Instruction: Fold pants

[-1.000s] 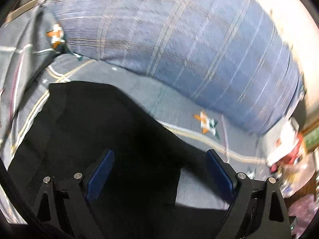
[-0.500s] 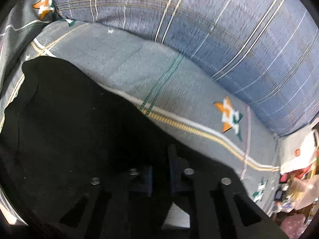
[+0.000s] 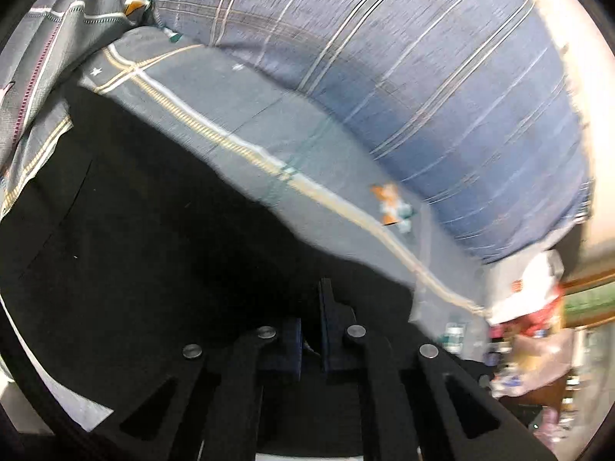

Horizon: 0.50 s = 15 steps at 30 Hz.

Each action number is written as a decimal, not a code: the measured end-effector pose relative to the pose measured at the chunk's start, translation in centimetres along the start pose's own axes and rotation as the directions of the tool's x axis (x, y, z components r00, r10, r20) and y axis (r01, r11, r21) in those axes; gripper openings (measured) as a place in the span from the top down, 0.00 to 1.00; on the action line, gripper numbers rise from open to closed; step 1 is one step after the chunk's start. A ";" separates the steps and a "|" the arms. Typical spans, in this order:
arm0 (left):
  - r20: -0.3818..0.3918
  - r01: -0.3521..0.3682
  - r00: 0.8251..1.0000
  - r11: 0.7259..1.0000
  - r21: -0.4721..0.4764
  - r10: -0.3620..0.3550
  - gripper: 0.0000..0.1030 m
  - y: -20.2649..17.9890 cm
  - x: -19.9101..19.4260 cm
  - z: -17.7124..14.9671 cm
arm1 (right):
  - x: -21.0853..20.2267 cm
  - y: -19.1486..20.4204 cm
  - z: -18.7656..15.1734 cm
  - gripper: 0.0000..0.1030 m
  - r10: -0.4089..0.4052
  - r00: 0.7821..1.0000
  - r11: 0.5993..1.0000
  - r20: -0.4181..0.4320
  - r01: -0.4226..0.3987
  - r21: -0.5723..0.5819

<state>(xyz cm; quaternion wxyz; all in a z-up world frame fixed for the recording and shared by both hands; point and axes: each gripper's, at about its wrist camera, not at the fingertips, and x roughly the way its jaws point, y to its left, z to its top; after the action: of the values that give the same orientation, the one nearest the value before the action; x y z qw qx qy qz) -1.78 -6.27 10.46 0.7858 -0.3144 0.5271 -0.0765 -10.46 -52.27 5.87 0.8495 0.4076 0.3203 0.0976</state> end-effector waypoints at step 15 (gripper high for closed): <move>-0.119 0.005 0.993 0.994 0.107 0.007 0.93 5.5 1.7 -11.1 | -5.8 -2.6 -8.7 0.95 -0.289 0.952 0.957 -0.103 0.288 -0.019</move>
<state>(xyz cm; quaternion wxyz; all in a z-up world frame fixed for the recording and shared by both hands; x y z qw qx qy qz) -11.92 -7.27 3.21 0.7687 -0.2665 0.5683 -0.1228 -20.62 -50.97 2.57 0.8375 0.3491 0.4202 -0.0057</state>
